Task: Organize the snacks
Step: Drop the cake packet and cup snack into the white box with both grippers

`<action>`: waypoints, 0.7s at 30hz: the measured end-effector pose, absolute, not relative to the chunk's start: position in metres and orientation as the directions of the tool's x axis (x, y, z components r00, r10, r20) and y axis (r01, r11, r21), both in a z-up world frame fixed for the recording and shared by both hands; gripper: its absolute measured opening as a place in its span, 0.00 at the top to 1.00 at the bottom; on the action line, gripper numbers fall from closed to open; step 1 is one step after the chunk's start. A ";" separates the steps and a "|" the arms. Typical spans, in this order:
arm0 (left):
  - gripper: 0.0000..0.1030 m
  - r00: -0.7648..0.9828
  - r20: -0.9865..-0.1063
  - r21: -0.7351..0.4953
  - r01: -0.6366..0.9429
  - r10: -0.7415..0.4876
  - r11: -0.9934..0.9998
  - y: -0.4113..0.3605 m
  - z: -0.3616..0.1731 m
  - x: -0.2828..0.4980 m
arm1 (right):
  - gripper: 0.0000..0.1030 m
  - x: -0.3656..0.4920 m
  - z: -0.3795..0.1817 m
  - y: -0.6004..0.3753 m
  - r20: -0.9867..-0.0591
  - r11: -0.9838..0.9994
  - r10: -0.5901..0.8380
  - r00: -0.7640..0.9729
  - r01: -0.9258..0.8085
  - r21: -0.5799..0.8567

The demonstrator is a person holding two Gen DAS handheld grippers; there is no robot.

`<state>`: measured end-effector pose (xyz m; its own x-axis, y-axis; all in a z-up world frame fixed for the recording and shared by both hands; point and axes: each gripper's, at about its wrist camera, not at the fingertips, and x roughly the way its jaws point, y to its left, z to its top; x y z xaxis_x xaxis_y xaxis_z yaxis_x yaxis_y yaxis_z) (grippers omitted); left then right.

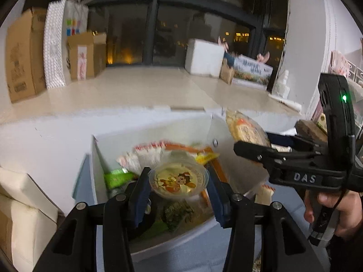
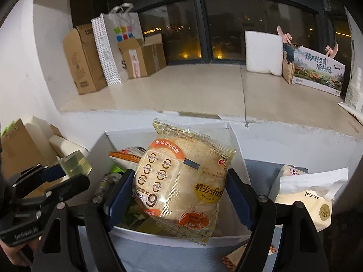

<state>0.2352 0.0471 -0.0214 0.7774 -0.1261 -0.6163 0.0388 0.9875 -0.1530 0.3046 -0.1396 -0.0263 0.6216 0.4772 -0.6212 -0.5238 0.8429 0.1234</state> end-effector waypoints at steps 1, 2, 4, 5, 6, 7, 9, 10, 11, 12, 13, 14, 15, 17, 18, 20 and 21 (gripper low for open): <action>0.29 0.763 -0.635 -0.161 0.024 -0.122 0.987 0.049 -0.026 0.238 | 0.14 0.308 -0.028 -0.138 -0.630 0.850 0.462 0.624 -0.515 0.114; 0.05 0.759 -0.642 -0.163 0.010 -0.114 0.987 0.050 -0.029 0.239 | 0.11 0.310 -0.031 -0.138 -0.641 0.857 0.445 0.626 -0.505 0.102; 0.00 0.773 -0.628 -0.157 -0.007 -0.094 0.988 0.052 -0.032 0.234 | 0.00 0.315 -0.038 -0.138 -0.664 0.869 0.417 0.620 -0.487 0.090; 0.00 0.770 -0.631 -0.160 -0.008 -0.096 0.987 0.054 -0.032 0.233 | 0.00 0.316 -0.039 -0.140 -0.671 0.876 0.404 0.622 -0.474 0.088; 0.00 0.766 -0.634 -0.165 -0.002 -0.105 0.986 0.054 -0.033 0.232 | 0.00 0.315 -0.040 -0.143 -0.662 0.877 0.413 0.626 -0.468 0.104; 0.00 0.764 -0.636 -0.165 0.001 -0.107 0.986 0.055 -0.033 0.231 | 0.00 0.316 -0.039 -0.146 -0.656 0.873 0.428 0.621 -0.472 0.122; 0.00 0.767 -0.635 -0.154 -0.005 -0.095 0.988 0.055 -0.031 0.229 | 0.00 0.317 -0.041 -0.147 -0.674 0.866 0.440 0.594 -0.479 0.143; 0.00 0.770 -0.630 -0.159 -0.005 -0.097 0.987 0.057 -0.029 0.227 | 0.00 0.315 -0.040 -0.147 -0.677 0.868 0.435 0.594 -0.475 0.141; 0.00 0.771 -0.628 -0.167 -0.003 -0.104 0.986 0.057 -0.028 0.225 | 0.00 0.313 -0.038 -0.148 -0.669 0.869 0.436 0.602 -0.474 0.139; 0.00 0.771 -0.627 -0.174 -0.004 -0.108 0.985 0.058 -0.027 0.223 | 0.00 0.310 -0.036 -0.150 -0.657 0.868 0.443 0.610 -0.476 0.143; 0.00 0.771 -0.627 -0.177 -0.005 -0.109 0.984 0.059 -0.025 0.221 | 0.00 0.306 -0.033 -0.153 -0.645 0.865 0.454 0.615 -0.478 0.153; 0.00 0.775 -0.623 -0.180 -0.003 -0.111 0.984 0.059 -0.023 0.218 | 0.00 0.301 -0.030 -0.156 -0.635 0.862 0.465 0.617 -0.478 0.168; 0.00 0.775 -0.622 -0.181 -0.002 -0.113 0.983 0.058 -0.022 0.216 | 0.00 0.296 -0.026 -0.160 -0.622 0.858 0.480 0.618 -0.480 0.185; 0.00 0.776 -0.620 -0.189 -0.001 -0.119 0.982 0.058 -0.019 0.211 | 0.00 0.287 -0.022 -0.164 -0.603 0.847 0.505 0.618 -0.488 0.210; 0.00 0.778 -0.615 -0.199 0.003 -0.127 0.980 0.057 -0.017 0.206 | 0.00 0.278 -0.019 -0.168 -0.595 0.844 0.512 0.619 -0.491 0.216; 0.00 0.785 -0.603 -0.219 0.008 -0.142 0.976 0.055 -0.013 0.198 | 0.00 0.264 -0.015 -0.174 -0.582 0.843 0.514 0.630 -0.495 0.210; 0.00 0.787 -0.596 -0.227 0.021 -0.156 0.974 0.053 -0.011 0.192 | 0.00 0.255 -0.013 -0.178 -0.574 0.838 0.523 0.630 -0.503 0.211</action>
<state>0.1922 0.0527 -0.0111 0.7875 -0.1560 -0.5963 0.0206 0.9736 -0.2275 0.2546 -0.1782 -0.0130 0.6300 0.5227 -0.5744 -0.5029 0.8381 0.2111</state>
